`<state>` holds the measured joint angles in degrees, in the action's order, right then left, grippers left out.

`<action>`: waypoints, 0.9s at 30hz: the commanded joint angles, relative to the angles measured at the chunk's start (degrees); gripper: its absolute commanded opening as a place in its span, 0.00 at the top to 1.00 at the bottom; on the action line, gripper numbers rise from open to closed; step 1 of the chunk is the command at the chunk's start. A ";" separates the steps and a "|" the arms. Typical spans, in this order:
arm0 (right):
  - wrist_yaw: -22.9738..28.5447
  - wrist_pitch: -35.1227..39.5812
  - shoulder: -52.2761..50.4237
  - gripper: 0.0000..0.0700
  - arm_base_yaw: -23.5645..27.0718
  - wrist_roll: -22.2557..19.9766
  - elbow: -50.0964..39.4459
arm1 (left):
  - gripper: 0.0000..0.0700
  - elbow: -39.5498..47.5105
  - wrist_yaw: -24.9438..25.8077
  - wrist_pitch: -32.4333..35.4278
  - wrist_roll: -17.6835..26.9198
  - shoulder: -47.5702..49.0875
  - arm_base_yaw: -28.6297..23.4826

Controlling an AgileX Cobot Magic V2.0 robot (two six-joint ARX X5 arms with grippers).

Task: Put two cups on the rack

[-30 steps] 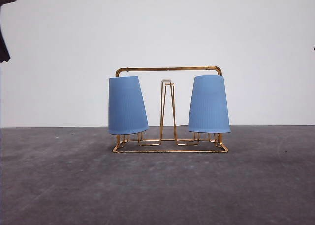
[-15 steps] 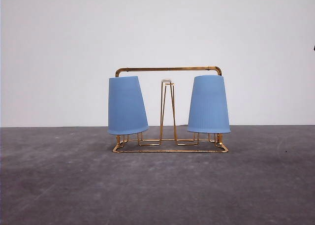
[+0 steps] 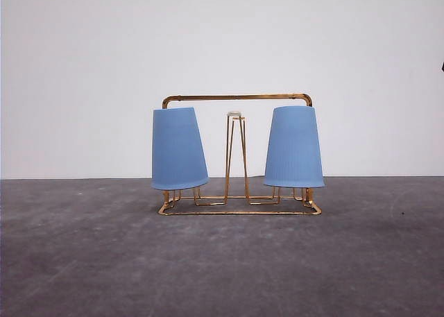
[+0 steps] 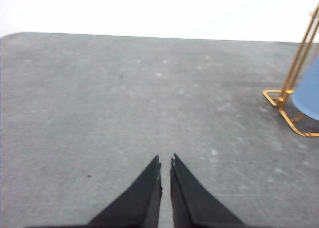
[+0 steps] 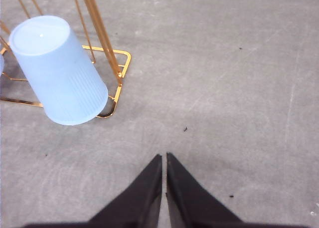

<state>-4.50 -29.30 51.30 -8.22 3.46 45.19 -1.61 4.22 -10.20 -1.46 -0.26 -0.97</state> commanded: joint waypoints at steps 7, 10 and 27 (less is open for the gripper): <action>0.07 0.70 0.23 0.98 -0.16 0.80 0.79 | 0.98 0.87 -0.14 -0.30 -0.54 0.10 0.67; 0.07 0.70 0.23 0.98 -0.16 0.80 0.79 | 0.98 0.87 -0.14 -0.30 -0.54 0.10 0.67; 0.42 14.75 -18.79 0.98 5.94 -8.41 -18.05 | 0.98 0.87 -0.14 -0.28 -0.54 0.07 0.67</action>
<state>-4.27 -15.51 34.02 -2.64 -3.76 29.42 -1.61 4.21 -10.20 -1.72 -0.25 -0.25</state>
